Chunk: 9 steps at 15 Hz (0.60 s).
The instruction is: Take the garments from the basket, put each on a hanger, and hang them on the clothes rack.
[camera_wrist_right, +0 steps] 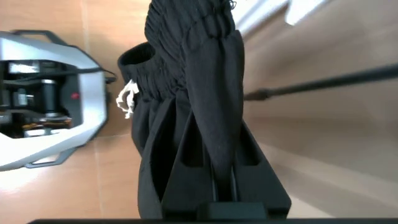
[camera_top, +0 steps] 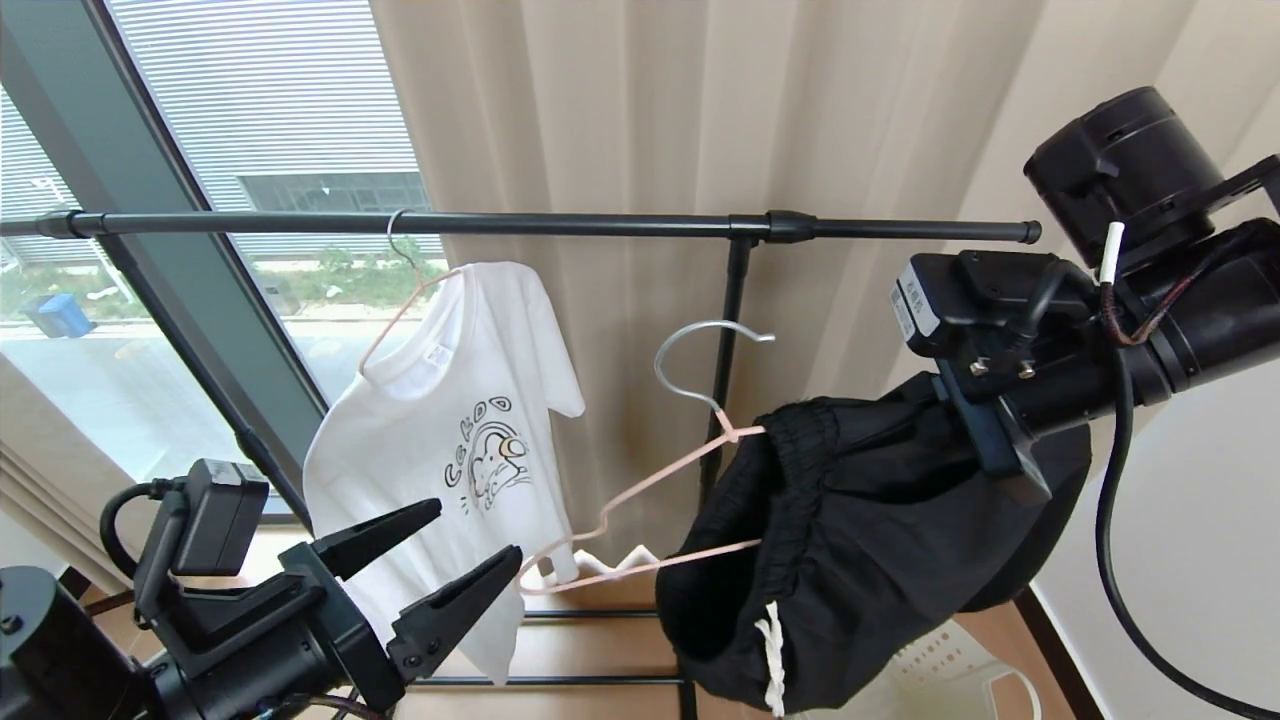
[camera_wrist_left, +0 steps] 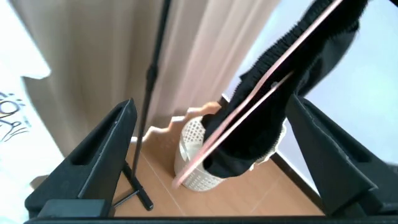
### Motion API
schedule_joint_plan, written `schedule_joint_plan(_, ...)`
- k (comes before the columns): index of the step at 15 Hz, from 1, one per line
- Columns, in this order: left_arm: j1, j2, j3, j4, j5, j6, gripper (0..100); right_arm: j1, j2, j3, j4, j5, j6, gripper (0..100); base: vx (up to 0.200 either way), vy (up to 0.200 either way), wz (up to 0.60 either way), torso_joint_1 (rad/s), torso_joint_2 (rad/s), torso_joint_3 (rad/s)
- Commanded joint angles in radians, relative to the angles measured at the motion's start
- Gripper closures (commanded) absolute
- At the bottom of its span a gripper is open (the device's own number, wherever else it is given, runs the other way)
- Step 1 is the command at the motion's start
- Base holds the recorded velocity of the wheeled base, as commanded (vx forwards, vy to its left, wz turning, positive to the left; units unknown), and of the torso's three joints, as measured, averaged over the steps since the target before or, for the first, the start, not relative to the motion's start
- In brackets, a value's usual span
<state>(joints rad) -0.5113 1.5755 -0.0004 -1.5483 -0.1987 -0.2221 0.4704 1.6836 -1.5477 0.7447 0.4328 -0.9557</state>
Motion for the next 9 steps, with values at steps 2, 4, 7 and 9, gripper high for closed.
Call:
schedule_joint_plan(2, 0.005, 0.015, 0.0, 0.108, 0.002, -0.063, 0, 0.05, -0.051, 0.015, -0.073, -0.155, 0.051, 100, 0.0, 0.0, 0.0, 0.0, 0.0, 0.0)
schedule_joint_plan(4, -0.01, 0.092, 0.0, 0.122, 0.027, -0.114, 0, 0.086, -0.074, 0.054, -0.143, -0.239, 0.097, 100, 0.0, 0.0, 0.0, 0.0, 0.0, 0.0)
schedule_joint_plan(7, -0.081, 0.299, -0.128, 0.123, 0.177, -0.161, 0, 0.157, -0.122, 0.192, -0.36, -0.365, 0.235, 100, 0.0, 0.0, 0.0, 0.0, 0.0, 0.0)
schedule_joint_plan(9, -0.118, 0.368, -0.205, 0.123, 0.252, -0.161, 0, 0.163, -0.151, 0.268, -0.447, -0.413, 0.247, 100, 0.0, 0.0, 0.0, 0.0, 0.0, 0.0)
